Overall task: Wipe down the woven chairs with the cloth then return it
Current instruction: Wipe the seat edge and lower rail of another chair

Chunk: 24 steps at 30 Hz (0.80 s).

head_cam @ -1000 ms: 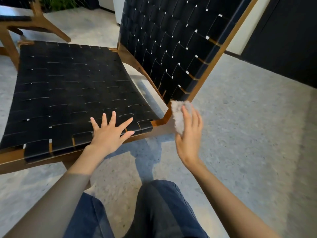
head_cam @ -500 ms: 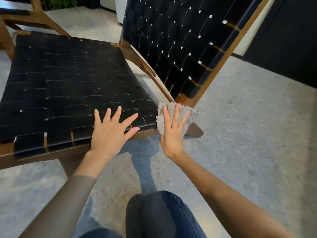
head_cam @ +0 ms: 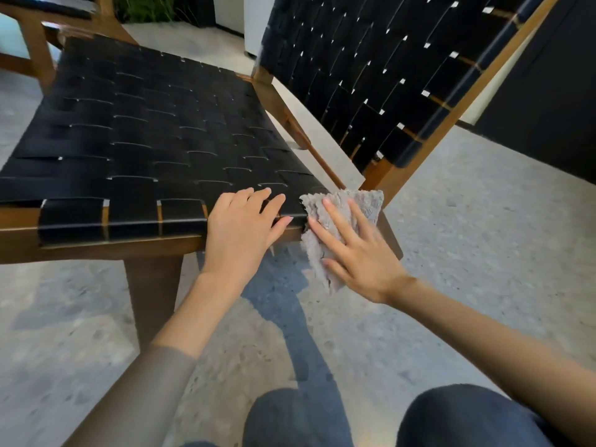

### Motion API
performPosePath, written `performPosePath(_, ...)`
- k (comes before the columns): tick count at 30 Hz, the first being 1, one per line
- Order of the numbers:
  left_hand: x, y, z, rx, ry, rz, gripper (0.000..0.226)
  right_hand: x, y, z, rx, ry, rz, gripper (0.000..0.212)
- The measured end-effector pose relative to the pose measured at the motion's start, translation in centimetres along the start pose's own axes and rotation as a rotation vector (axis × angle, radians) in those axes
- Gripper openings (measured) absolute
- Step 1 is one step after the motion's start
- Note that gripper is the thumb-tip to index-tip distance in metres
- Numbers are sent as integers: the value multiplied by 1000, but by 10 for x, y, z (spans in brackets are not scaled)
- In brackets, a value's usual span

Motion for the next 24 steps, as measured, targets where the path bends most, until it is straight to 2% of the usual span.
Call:
performPosePath(2,-6,-2,-2,-7,52,13,46,-4,2,2,-10,-6,-100,66)
performPosePath(4,-15,-5,-5,-25,96,39,46,-5,0,5,-36,-55,-111,77)
performPosePath(7,-27,-12,-8,-75,130,-9,45,-8,-9,7,-138,-68,-165,95)
performPosePath(10,-41,-17,-7,-140,134,-68,42,-18,-26,1,-249,-87,-193,104)
performPosePath(12,-50,-19,-2,-176,134,-94,39,-35,-48,-11,-254,-180,-162,112)
performPosePath(13,-54,-21,0,-192,146,-99,37,-47,-60,-19,-231,-247,-122,112)
performPosePath(16,-69,-29,9,-187,163,-86,39,-88,-83,-34,-252,-411,100,91)
performPosePath(19,-92,-40,19,-136,136,-73,49,-98,-87,-25,-266,-339,176,88)
performPosePath(22,-114,-51,25,-132,120,-71,50,-97,-84,-17,-428,-293,118,80)
performPosePath(24,-127,-58,27,-141,114,-59,49,-99,-85,-16,-529,-282,106,86)
Point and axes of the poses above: each hand's wrist, its own z-axis towards the middle knuckle, its own y-axis out of the back of the hand, x = y × z, the point moved 7 cm from there along z, towards the middle knuckle, and after that the axes turned 4 degrees about -z, right-handed, at the moved point
